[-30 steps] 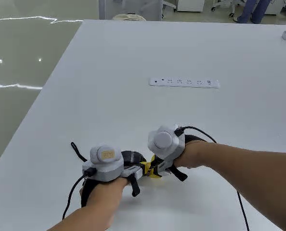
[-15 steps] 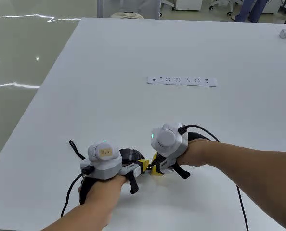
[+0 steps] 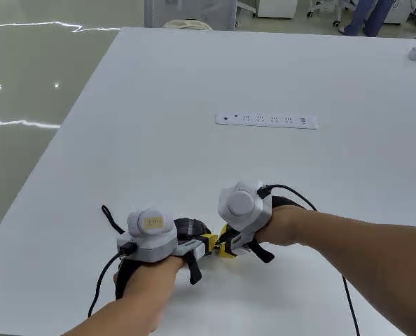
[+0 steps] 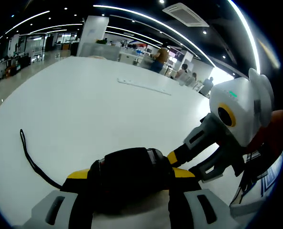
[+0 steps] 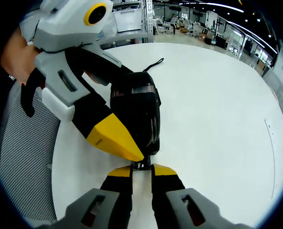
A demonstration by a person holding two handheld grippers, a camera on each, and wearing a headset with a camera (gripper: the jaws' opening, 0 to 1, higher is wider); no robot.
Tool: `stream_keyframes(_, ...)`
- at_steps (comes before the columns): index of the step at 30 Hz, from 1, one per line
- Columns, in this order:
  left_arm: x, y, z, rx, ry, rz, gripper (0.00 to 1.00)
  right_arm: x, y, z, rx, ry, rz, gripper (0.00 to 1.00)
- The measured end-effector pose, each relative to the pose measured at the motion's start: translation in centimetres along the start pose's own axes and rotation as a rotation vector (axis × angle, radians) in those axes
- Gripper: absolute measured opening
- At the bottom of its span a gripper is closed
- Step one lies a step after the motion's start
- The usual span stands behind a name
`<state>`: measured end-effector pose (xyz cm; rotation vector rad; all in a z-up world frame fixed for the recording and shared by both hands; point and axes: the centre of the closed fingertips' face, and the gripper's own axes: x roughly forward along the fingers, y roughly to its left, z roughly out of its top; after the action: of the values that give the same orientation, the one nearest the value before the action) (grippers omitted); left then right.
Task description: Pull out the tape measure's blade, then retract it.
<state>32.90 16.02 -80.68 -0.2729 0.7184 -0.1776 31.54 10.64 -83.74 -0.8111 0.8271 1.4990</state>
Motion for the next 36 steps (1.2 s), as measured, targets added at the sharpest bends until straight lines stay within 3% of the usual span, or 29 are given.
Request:
stream_keyframes(21,0.0,-0.1,-0.1,0.004,0.013,-0.002,0.6,0.3,0.1,1.0,-0.007,-0.046,0.008,0.13)
stream_keyframes(36,0.0,-0.1,-0.1,0.008,0.01,-0.01,0.6,0.3,0.2,0.8,-0.022,-0.07,0.011,0.14)
